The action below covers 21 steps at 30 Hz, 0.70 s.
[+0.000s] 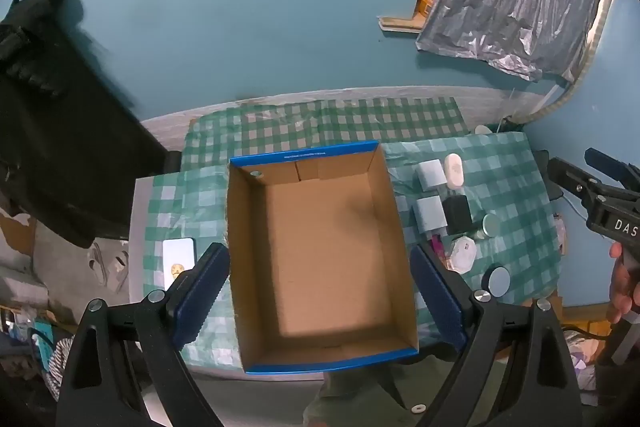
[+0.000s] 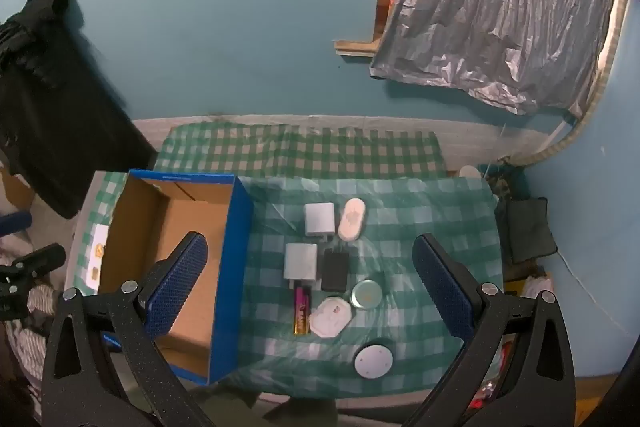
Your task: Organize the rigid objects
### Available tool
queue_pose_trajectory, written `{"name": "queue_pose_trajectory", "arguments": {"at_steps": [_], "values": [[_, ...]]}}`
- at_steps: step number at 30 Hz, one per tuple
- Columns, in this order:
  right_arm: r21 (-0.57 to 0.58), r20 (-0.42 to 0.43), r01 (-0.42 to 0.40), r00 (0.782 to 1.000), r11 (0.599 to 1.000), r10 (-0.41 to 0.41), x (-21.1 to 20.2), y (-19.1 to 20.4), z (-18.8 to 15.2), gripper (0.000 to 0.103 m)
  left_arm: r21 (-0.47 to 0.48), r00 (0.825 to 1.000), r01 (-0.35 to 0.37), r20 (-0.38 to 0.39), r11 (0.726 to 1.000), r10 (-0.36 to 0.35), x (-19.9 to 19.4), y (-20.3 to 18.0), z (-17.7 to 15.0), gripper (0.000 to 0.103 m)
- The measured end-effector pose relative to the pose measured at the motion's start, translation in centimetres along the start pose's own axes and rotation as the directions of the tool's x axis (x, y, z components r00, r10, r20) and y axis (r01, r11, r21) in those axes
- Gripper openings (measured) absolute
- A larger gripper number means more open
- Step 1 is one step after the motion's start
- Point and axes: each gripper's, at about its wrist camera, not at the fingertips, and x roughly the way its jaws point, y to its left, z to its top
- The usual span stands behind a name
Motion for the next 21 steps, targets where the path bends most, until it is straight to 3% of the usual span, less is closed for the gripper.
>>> {"name": "queue_pose_trajectory", "arguments": {"at_steps": [21], "values": [[0.001, -0.006, 0.004, 1.000, 1.000, -0.004, 0.22, 0.27, -0.36, 0.102, -0.014, 1.000, -0.014, -0.022, 1.000, 0.014, 0.20, 0.14, -0.02, 0.093]]}}
